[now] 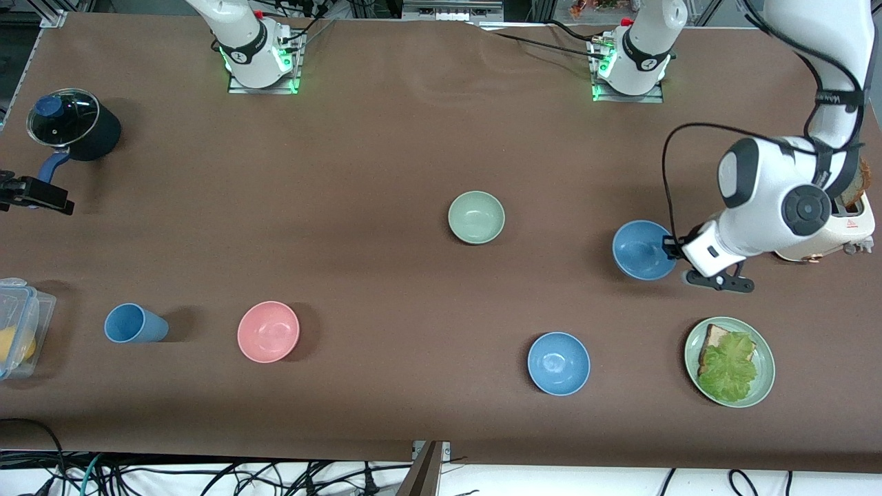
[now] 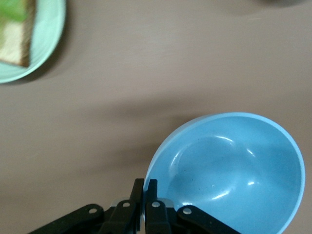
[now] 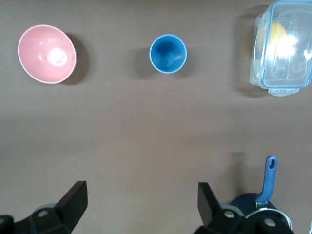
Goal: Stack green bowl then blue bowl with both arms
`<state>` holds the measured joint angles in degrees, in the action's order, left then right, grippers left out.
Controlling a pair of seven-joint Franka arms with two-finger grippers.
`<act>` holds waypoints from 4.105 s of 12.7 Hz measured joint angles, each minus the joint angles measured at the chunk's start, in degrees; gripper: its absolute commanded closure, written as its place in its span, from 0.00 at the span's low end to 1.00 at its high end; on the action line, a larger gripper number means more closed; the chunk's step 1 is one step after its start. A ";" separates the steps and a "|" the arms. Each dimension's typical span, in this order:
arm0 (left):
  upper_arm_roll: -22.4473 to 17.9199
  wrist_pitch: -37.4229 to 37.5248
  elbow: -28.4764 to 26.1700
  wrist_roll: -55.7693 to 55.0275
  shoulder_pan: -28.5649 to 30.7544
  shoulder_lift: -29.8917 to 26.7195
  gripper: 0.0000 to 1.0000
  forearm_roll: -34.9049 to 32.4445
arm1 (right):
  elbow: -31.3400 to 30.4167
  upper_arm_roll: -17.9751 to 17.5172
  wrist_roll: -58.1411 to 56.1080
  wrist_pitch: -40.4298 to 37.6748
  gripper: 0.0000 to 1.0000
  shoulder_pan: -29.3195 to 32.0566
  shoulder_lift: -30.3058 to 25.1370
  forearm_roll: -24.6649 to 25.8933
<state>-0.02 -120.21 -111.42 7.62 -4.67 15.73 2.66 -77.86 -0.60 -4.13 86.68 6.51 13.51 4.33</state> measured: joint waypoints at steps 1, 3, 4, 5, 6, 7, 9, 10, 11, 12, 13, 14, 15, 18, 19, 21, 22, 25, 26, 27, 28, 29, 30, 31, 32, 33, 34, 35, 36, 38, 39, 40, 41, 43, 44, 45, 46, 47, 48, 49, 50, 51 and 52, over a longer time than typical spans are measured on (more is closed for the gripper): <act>0.07 1.63 -0.01 -0.74 -2.04 -1.73 1.00 1.06 | -1.02 0.00 -0.14 0.02 0.00 -0.02 -0.77 -0.02; 0.11 3.18 -0.11 -3.30 -6.12 -3.12 1.00 5.13 | -2.86 -0.01 -0.23 0.02 0.00 -0.16 -1.94 -0.06; 0.16 3.19 -0.30 -6.38 -8.68 -2.99 1.00 6.00 | -3.47 -0.01 -0.23 0.03 0.00 -0.28 -2.22 -0.08; 0.22 3.08 -0.51 -9.81 -11.46 -2.59 1.00 6.42 | -3.80 -0.03 -0.23 0.10 0.00 -0.44 -2.21 -0.09; 0.27 2.70 -0.50 -13.09 -14.26 -2.00 1.00 7.22 | -3.98 -0.09 -0.23 0.25 0.00 -0.58 -2.15 -0.10; 0.32 2.24 -0.42 -15.65 -16.69 -1.34 1.00 9.53 | -3.99 -0.21 -0.23 0.34 0.00 -0.75 -2.04 -0.11; 0.31 1.12 0.38 -17.31 -19.90 0.67 1.00 15.01 | -3.98 -0.34 -0.23 0.39 0.00 -1.08 -1.98 -0.11; 0.30 -0.17 1.00 -17.90 -21.15 1.98 1.00 16.09 | -3.99 -0.34 -0.23 0.40 0.00 -1.14 -1.97 -0.11; 0.32 -2.00 1.54 -19.25 -22.49 3.45 1.00 16.39 | -3.99 -0.34 -0.23 0.41 0.00 -1.18 -1.95 -0.11; 0.35 -4.03 1.87 -20.65 -23.80 4.96 1.00 16.40 | -3.99 -0.34 -0.23 0.42 0.00 -1.29 -1.94 -0.11; 0.39 -6.10 2.03 -21.40 -25.07 6.47 1.00 16.41 | -3.99 -0.35 -0.23 0.43 0.00 -1.46 -1.93 -0.12; 0.40 -7.80 2.19 -21.95 -26.12 7.79 1.00 16.41 | -3.99 -0.35 -0.23 0.43 0.00 -1.64 -1.93 -0.12; 0.41 -8.83 2.34 -22.43 -27.00 8.83 1.00 16.41 | -3.98 -0.35 -0.23 0.44 0.00 -1.75 -1.92 -0.12; 0.44 -9.70 2.58 -24.42 -28.65 9.80 1.00 16.41 | -3.98 -0.35 -0.23 0.45 0.00 -1.81 -1.92 -0.12; 0.43 -9.70 2.59 -24.52 -28.85 9.84 1.00 16.41 | -3.98 -0.35 -0.23 0.46 0.00 -1.81 -1.92 -0.12; 0.43 -9.70 2.58 -24.52 -28.98 10.22 1.00 16.41 | -3.98 -0.35 -0.23 0.47 0.00 -1.81 -1.92 -0.12; 0.43 -9.69 2.57 -24.51 -28.99 10.50 1.00 16.41 | -3.99 -0.35 -0.23 0.47 0.00 -1.81 -1.92 -0.12; 0.43 -9.65 2.51 -24.47 -29.00 11.23 0.98 16.41 | -3.98 -0.35 -0.23 0.47 0.00 -1.81 -1.92 -0.12; 0.43 -9.62 2.36 -24.47 -29.00 11.30 0.93 16.41 | -3.98 -0.35 -0.23 0.47 0.00 -1.81 -1.92 -0.12; 0.43 -9.62 2.23 -24.47 -29.00 11.35 0.80 16.41 | -3.98 -0.35 -0.23 0.48 0.00 -1.81 -1.92 -0.12; 0.43 -9.61 2.18 -24.47 -29.00 11.44 0.60 16.41 | -3.98 -0.35 -0.23 0.48 0.00 -1.82 -1.92 -0.12; 0.43 -9.61 2.18 -24.47 -29.01 11.54 0.50 16.41 | -3.98 -0.35 -0.23 0.48 0.00 -1.83 -1.92 -0.12; 0.43 -9.61 2.18 -24.47 -29.02 11.60 0.12 16.41 | -3.98 -0.35 -0.23 0.49 0.00 -1.84 -1.92 -0.12; 0.43 -9.61 2.18 -24.47 -29.02 11.60 0.00 16.41 | -3.98 -0.35 -0.23 0.49 0.00 -1.85 -1.92 -0.12; 0.41 -9.61 2.22 -24.47 -29.02 11.60 0.00 16.41 | -3.98 -0.35 -0.23 0.51 0.00 -1.86 -1.92 -0.12; 0.33 -9.67 2.35 -24.49 -29.02 11.52 0.00 16.41 | -3.98 -0.35 -0.23 0.52 0.00 -1.86 -1.92 -0.12; 0.18 -9.73 2.55 -24.52 -28.99 11.17 0.00 16.41 | -3.99 -0.35 -0.23 0.53 0.00 -1.87 -1.92 -0.12; -0.01 -9.76 2.68 -24.52 -28.84 10.48 0.00 16.41 | -3.98 -0.35 -0.23 0.54 0.00 -1.87 -1.92 -0.12; -0.23 -9.84 2.64 -24.52 -28.43 9.45 0.00 16.41 | -3.99 -0.35 -0.23 0.54 0.00 -1.87 -1.92 -0.12; -0.74 -10.11 1.77 -24.56 -25.35 5.62 0.00 16.41 | -3.99 -0.35 -0.23 0.56 0.00 -1.87 -1.92 -0.12; -0.85 -10.10 0.54 -24.53 -22.24 2.11 0.00 16.41 | -3.99 -0.35 -0.23 0.58 0.00 -1.88 -1.91 -0.12; -0.94 -9.95 -1.38 -24.38 -18.82 -2.34 0.00 16.41 | -3.99 -0.35 -0.23 0.59 0.00 -1.88 -1.91 -0.12; -1.04 -9.59 -3.50 -24.20 -15.76 -7.03 0.00 16.41 | -3.99 -0.35 -0.23 0.59 0.00 -1.88 -1.91 -0.12; -1.16 -6.20 -6.33 -24.15 -10.65 -15.72 0.00 16.41 | -3.98 -0.35 -0.23 0.61 0.00 -1.89 -1.90 -0.13; -1.37 -1.45 -6.68 -23.58 -8.20 -19.61 0.00 15.75 | -3.99 -0.35 -0.23 0.62 0.00 -1.89 -1.90 -0.13; -2.03 3.27 -6.63 -22.23 -6.44 -22.85 0.00 13.20 | -3.99 -0.35 -0.23 0.62 0.00 -1.90 -1.90 -0.13; -3.35 7.80 -6.33 -21.44 -5.49 -25.69 0.00 8.79 | -3.99 -0.35 -0.23 0.62 0.00 -1.90 -1.89 -0.13; -4.55 12.18 -5.24 -20.88 -5.06 -27.65 0.00 5.20 | -3.99 -0.34 -0.23 0.62 0.00 -1.90 -1.89 -0.13; -5.14 16.25 -3.16 -20.45 -4.74 -28.73 0.00 2.02 | -3.99 -0.33 -0.23 0.62 0.00 -1.89 -1.89 -0.13; -5.22 19.19 -0.63 -20.20 -4.53 -29.03 0.00 -1.23 | -3.99 -0.33 -0.23 0.62 0.00 -1.89 -1.89 -0.13; -5.21 20.68 1.30 -20.08 -4.54 -28.88 0.00 -3.51 | -3.99 -0.32 -0.23 0.62 0.00 -1.89 -1.89 -0.13; -5.29 21.29 2.30 -19.98 -4.53 -28.55 0.00 -4.61 | -3.99 -0.32 -0.23 0.62 0.00 -1.89 -1.89 -0.13; -5.64 21.38 2.57 -19.94 -4.51 -28.08 0.00 -4.87 | -3.99 -0.32 -0.23 0.62 0.00 -1.89 -1.89 -0.13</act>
<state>-5.66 -98.82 -108.85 -12.32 -9.18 -12.35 -2.20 -81.85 -0.93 -4.36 87.30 4.62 11.62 4.20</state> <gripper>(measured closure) 0.000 0.000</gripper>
